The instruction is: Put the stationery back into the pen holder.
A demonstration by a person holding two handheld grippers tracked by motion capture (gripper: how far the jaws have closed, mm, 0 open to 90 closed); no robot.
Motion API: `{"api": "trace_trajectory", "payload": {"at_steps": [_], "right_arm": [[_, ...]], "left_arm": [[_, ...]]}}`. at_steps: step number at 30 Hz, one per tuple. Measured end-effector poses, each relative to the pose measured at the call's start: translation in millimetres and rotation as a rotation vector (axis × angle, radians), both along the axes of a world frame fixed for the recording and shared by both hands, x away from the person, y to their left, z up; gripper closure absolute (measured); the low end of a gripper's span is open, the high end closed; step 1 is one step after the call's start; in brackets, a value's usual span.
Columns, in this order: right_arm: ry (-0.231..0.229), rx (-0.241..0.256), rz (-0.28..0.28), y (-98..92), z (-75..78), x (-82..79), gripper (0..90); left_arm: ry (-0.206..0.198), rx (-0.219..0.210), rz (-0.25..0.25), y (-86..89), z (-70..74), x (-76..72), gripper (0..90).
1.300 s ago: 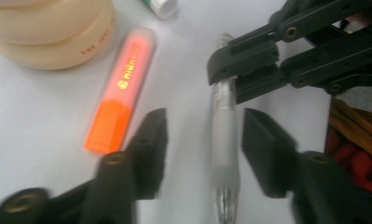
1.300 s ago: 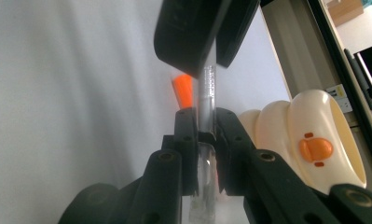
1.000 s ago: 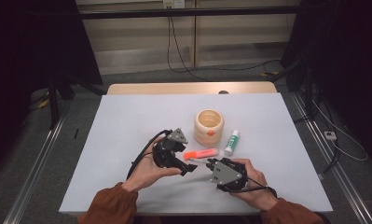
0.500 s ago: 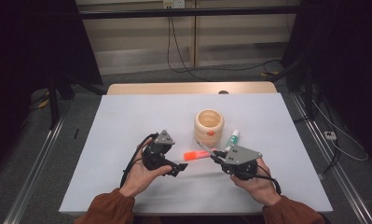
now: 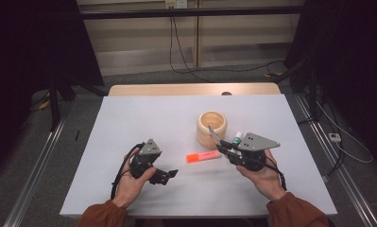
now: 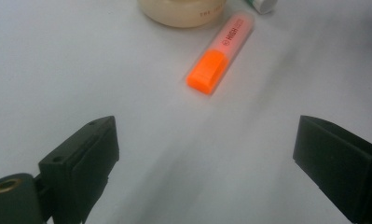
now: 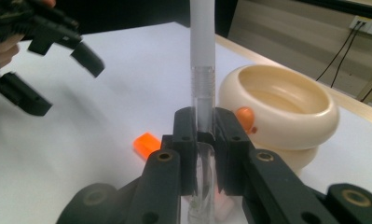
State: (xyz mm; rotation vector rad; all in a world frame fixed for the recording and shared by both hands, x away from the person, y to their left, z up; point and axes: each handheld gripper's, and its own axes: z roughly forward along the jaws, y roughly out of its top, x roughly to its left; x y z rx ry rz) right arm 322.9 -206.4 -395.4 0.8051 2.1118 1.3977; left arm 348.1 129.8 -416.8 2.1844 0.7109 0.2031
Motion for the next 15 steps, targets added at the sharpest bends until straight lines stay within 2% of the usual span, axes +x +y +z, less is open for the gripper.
{"api": "trace_trajectory", "payload": {"at_steps": [3,8,10,15], "right_arm": [[-0.010,0.029,-0.013,-3.3,5.2,6.0,80.1],[-0.022,0.082,-0.042,-8.1,17.1,19.7,80.1],[-0.026,0.107,-0.046,-9.2,21.0,26.0,80.1],[-0.017,0.157,-0.061,-8.7,25.9,38.7,80.1]], "left_arm": [[-0.021,0.006,0.012,6.8,-3.3,-4.7,6.5],[-0.027,0.005,0.043,16.2,-11.0,-10.8,6.1],[-0.020,-0.017,0.048,19.1,-13.1,-11.8,6.0],[-0.039,-0.059,0.093,25.9,-14.1,-13.1,6.1]]}}
